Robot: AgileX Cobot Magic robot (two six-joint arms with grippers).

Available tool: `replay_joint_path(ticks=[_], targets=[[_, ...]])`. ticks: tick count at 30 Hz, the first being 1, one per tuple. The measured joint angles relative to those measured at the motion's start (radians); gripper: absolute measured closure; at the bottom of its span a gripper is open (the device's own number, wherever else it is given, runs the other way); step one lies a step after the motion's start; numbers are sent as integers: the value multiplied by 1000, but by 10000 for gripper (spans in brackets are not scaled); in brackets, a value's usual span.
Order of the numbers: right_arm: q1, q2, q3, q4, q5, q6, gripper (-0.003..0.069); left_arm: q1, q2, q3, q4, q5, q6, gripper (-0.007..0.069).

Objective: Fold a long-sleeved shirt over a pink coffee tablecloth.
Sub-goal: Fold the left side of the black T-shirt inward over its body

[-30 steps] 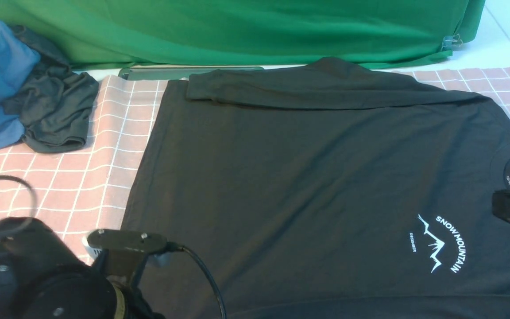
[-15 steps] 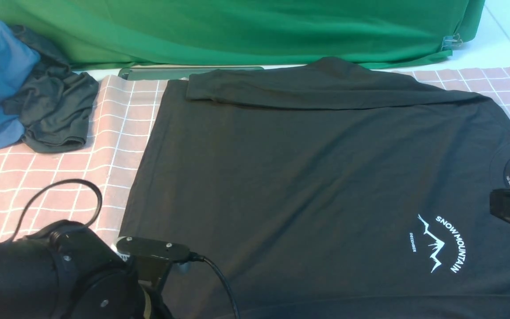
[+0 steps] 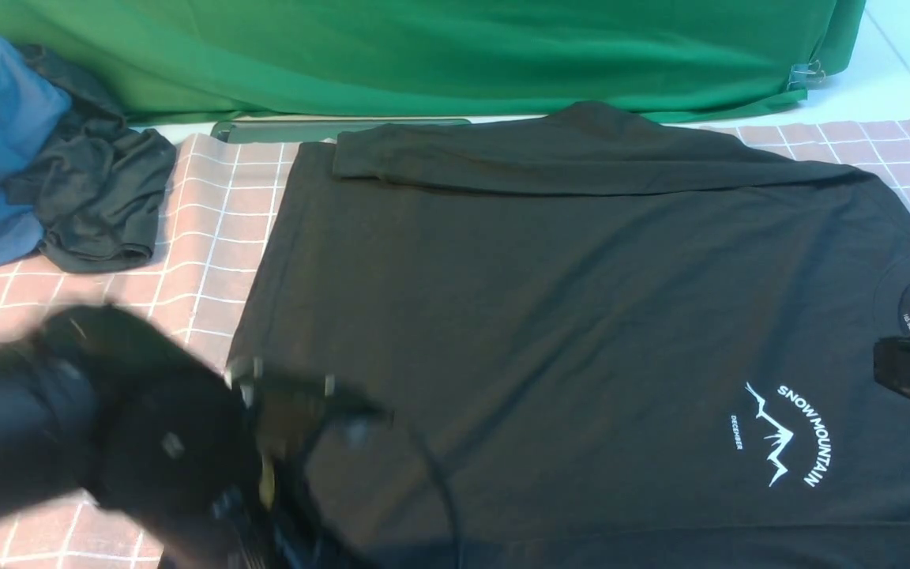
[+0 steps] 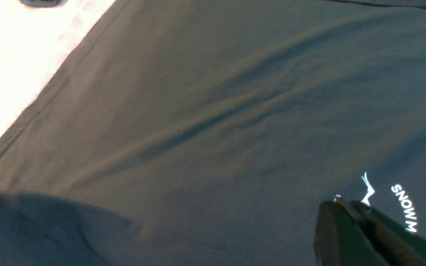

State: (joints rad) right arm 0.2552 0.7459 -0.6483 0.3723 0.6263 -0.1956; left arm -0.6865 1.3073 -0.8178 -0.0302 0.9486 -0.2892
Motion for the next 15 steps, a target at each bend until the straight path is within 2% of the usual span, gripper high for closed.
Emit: replay_joint_path(ticks=[7, 15], targets=[[0, 0, 0, 0, -11, 0, 608, 67, -21, -218, 95, 75, -23, 580], [0, 0, 1, 1, -38, 0, 603, 193, 99, -392, 100, 2, 35, 580]])
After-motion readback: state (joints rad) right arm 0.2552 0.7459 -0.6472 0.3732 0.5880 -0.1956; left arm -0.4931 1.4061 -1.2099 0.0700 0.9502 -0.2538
